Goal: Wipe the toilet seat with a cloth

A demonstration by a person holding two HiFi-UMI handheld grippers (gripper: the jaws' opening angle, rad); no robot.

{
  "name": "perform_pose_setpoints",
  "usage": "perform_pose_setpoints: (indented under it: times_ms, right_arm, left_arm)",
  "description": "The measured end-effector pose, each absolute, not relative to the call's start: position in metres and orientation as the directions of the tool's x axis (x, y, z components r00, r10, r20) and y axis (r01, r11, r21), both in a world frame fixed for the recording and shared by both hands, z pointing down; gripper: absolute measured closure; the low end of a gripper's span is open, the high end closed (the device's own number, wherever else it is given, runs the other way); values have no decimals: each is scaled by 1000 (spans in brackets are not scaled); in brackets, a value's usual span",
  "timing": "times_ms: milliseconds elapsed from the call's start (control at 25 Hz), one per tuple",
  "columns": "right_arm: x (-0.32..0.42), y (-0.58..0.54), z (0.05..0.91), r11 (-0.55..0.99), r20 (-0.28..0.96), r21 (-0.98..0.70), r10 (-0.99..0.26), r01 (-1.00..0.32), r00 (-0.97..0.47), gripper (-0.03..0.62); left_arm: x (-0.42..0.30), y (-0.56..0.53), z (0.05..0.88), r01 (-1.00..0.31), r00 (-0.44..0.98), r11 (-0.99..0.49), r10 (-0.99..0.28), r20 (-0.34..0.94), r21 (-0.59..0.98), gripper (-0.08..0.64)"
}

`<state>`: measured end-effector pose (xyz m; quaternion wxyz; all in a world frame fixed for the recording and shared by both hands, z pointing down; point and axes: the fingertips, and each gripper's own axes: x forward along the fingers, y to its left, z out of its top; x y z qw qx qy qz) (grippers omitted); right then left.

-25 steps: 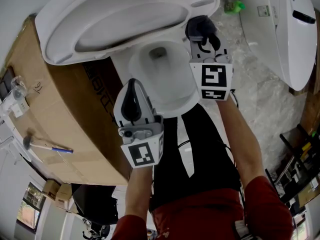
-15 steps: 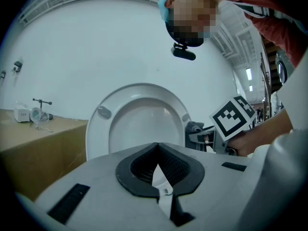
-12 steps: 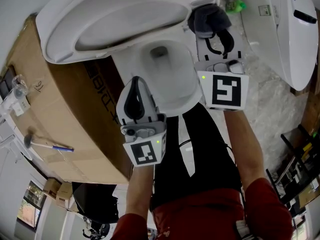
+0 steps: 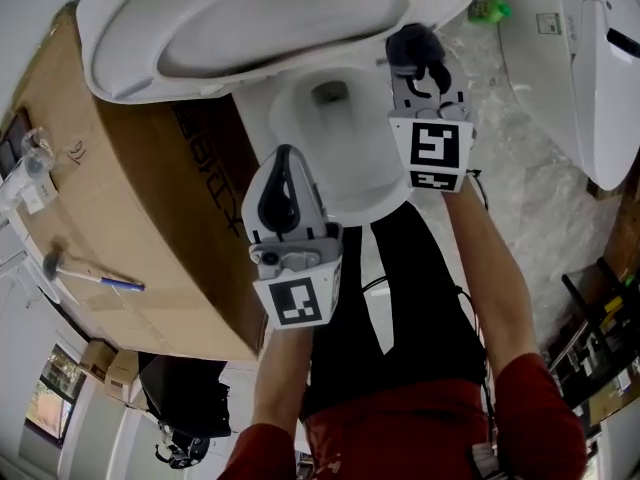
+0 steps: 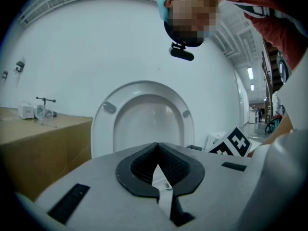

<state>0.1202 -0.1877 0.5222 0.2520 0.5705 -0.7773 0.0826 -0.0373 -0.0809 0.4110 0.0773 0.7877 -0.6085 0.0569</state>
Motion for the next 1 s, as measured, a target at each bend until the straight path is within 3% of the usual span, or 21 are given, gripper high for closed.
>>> perform_pose_setpoints:
  times_ms: [360,560,840,1000]
  right_arm:
    - [108,-183,533,316,439,205,-876,-926,-202,505]
    - [86,-181,589,382,570,199,-794,-903,-210,505]
    - [39,-180,622,401,647,125,-727,-907,-232,505]
    - [-22,-173,637,497,687,68,-652,-865,-321,505]
  left_arm:
    - [-69,-69,431,-981,193,-184,-960,203,61,549]
    - [-94,-59,442,-987,159,-149,-963,217,64,549]
    - [-130,-47,448,-992,120,-109,-967,224,59,549]
    - [-147,-44,445,-994,110,-102,-969,223,49,549]
